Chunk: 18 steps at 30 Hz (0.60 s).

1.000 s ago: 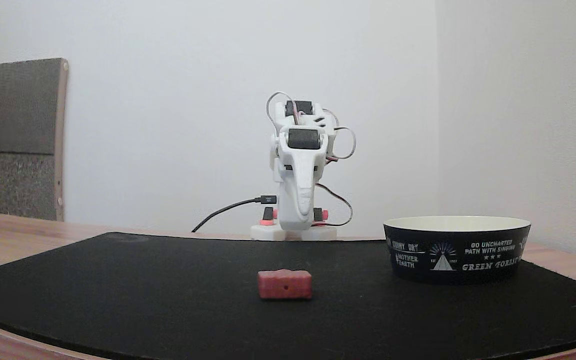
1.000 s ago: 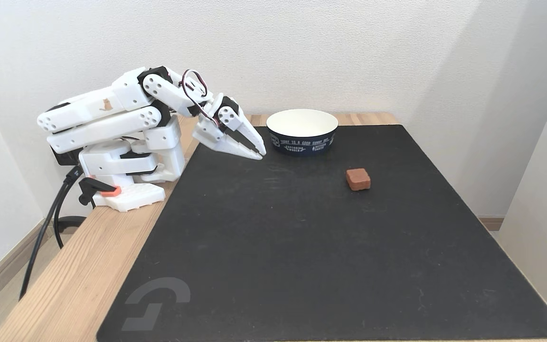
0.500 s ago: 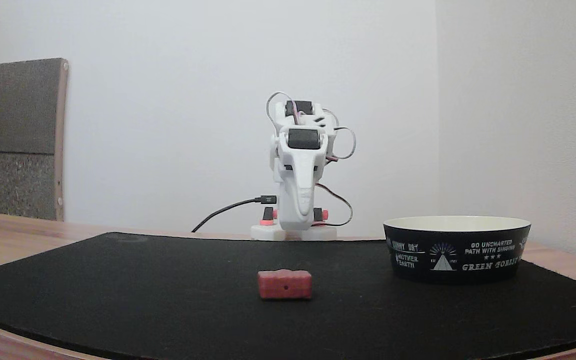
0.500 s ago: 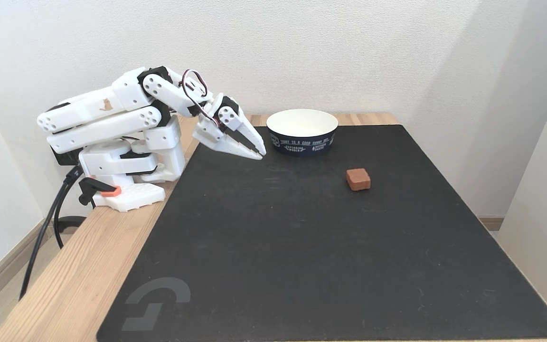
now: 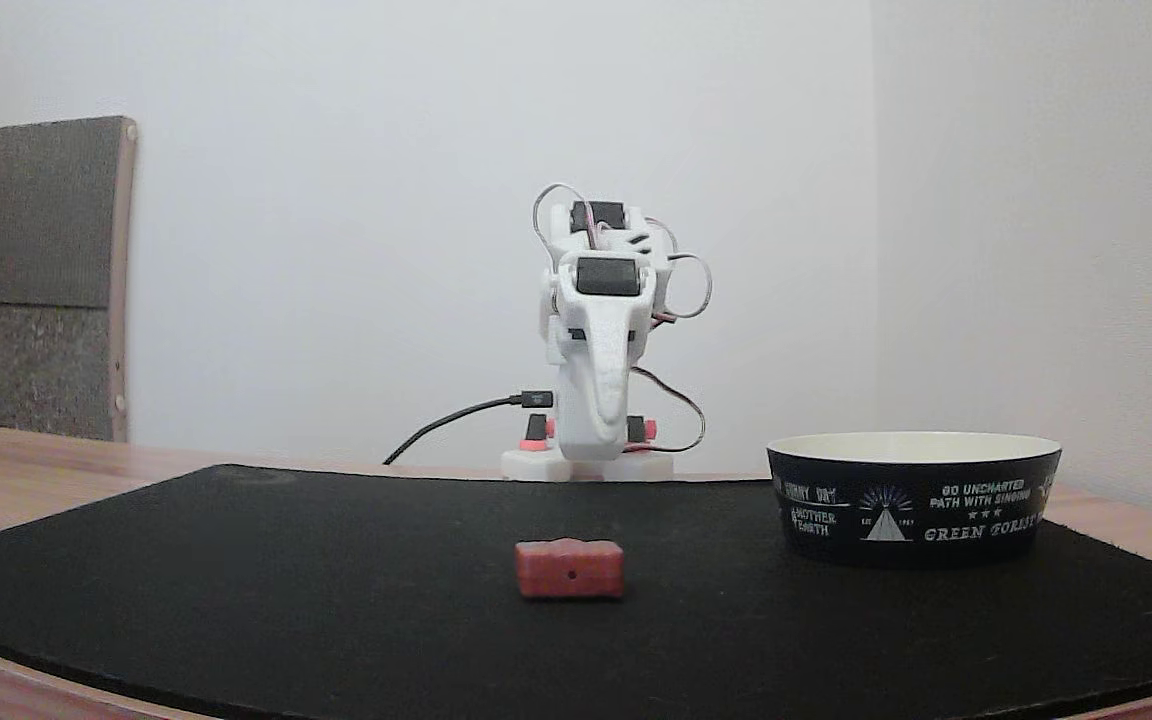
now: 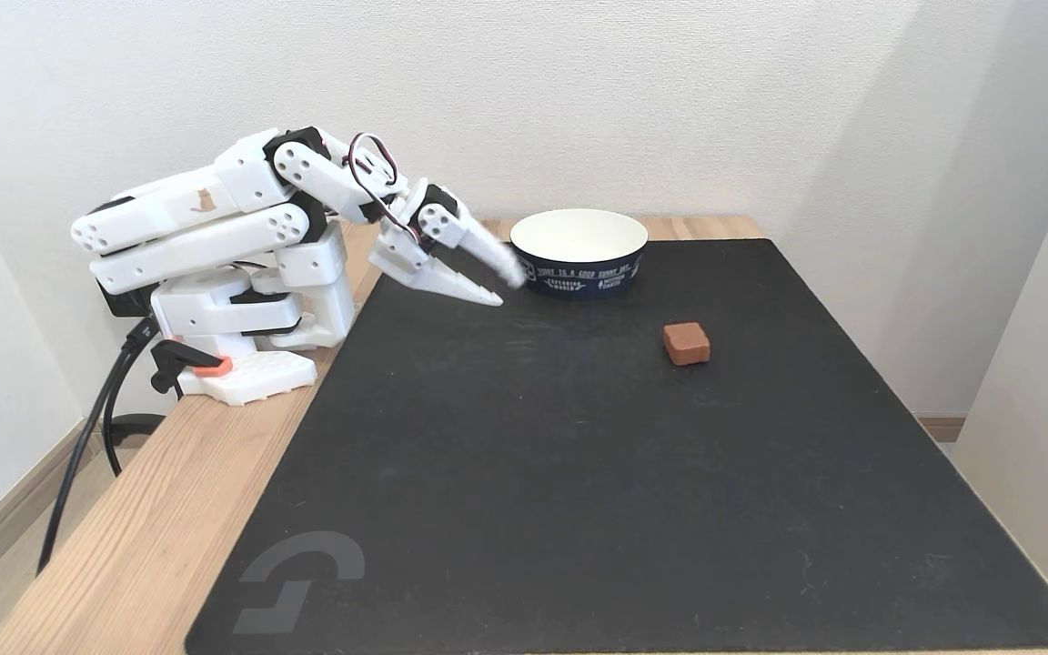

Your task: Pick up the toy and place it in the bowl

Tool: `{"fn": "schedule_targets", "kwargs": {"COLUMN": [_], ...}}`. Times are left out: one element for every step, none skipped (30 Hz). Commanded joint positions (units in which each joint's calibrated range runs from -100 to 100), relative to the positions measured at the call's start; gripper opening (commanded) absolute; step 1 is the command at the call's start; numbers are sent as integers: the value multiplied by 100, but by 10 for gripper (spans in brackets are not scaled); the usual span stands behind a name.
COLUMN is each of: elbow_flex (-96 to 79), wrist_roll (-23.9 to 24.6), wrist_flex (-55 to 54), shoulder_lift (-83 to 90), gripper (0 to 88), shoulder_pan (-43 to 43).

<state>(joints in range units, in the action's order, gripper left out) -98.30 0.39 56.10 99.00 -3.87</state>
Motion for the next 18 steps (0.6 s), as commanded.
{"fn": "schedule_targets", "kwargs": {"elbow_flex": [-71, -71, -71, -62, -62, -62, -44, -17, 19, 199, 389, 632, 930, 1299, 1984, 2372, 2741, 3138], "wrist_roll": [-28, -28, -28, -28, -28, -28, -28, -28, -44, -65, -70, -75, -75, -75, -75, -75, -75, -75], "wrist_flex": [-98, -98, -98, -106, -106, -115, -115, -115, -106, -123, -123, -123, -123, -123, -123, -123, -123, -123], "shoulder_lift": [58, 58, 58, 42, 42, 33, 17, 0, -17, -167, -350, -592, -934, -1351, -2226, -2743, -3260, -3802], "gripper": [399, 409, 409, 409, 409, 409, 409, 409, 409, 409, 409, 409, 409, 409, 409, 409, 409, 409], "shoulder_pan": [-10, -10, -10, 6, 15, 48, 73, 90, 140, 249, 299, 324, 324, 316, 316, 324, 333, 333]}}
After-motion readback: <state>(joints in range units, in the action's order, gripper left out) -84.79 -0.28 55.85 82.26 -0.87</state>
